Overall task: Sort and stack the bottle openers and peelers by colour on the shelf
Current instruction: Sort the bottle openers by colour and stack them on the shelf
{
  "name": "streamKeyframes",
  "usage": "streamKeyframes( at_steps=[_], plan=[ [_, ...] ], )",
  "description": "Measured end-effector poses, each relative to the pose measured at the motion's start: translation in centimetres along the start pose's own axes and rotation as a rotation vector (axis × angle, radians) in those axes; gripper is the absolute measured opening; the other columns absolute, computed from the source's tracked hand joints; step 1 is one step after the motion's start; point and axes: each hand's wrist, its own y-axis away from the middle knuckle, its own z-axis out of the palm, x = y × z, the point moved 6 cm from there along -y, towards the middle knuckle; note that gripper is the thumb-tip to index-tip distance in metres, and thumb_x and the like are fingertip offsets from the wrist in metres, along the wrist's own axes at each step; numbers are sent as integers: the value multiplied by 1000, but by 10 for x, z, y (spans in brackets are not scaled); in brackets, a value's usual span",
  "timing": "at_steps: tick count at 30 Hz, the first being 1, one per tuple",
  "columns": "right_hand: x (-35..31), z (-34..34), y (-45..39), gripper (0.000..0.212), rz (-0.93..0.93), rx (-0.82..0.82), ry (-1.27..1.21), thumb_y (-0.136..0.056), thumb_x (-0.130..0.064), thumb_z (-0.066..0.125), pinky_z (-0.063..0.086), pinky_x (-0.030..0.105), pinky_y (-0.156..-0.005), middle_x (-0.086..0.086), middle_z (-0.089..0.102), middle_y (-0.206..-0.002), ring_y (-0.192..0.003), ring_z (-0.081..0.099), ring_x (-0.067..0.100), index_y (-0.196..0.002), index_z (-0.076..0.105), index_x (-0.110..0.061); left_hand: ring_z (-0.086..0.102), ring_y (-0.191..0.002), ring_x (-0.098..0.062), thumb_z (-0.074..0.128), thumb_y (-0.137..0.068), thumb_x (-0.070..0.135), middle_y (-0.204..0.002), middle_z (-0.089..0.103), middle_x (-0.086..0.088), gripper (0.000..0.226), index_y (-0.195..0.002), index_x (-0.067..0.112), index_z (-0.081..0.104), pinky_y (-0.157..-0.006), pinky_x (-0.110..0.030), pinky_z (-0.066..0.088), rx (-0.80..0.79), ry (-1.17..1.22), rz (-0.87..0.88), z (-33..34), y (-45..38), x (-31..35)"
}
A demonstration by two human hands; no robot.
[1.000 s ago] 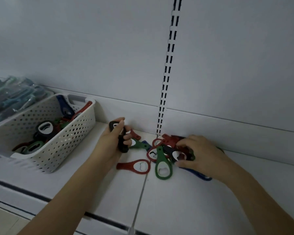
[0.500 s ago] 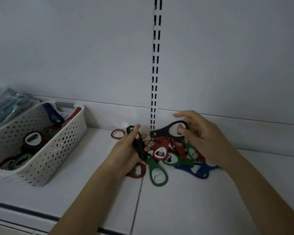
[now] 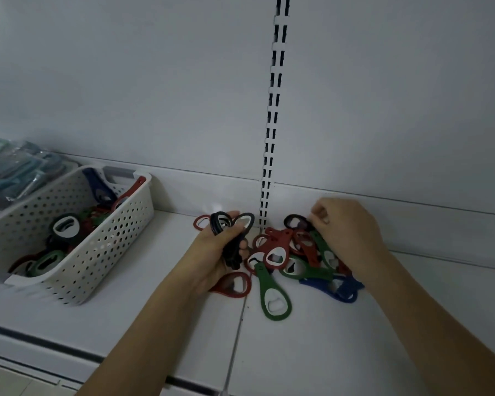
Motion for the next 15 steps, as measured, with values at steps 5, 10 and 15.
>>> streamKeyframes(
  at_steps=[5, 10, 15],
  plan=[
    [-9, 31, 8, 25, -85, -45, 72, -92, -45, 60, 48, 27, -69, -7, 61, -99, -84, 56, 12, -106, 62, -24, 54, -60, -17, 58, -94, 3, -69, 59, -9, 10, -104, 3, 58, -53, -24, 51, 7, -51, -44, 4, 2, -5],
    [-15, 28, 7, 25, -147, 45, 61, -98, -36, 51, 44, 26, -61, -6, 55, -88, -74, 52, 11, -95, 68, -19, 61, -61, -20, 51, -99, 5, -79, 64, -18, 11, -101, -3, 58, -53, -26, 55, 44, 13, -86, 0, 0, -8],
    [-9, -10, 7, 4, -31, 178, -489, -95, -24, 62, 54, 21, -63, -8, 64, -77, -63, 63, 5, -95, 61, -20, 51, -54, -14, 40, -98, 0, -82, 60, -18, 21, -99, -9, 59, -43, -19, 42, 16, 6, -77, 5, 2, -7]
  ],
)
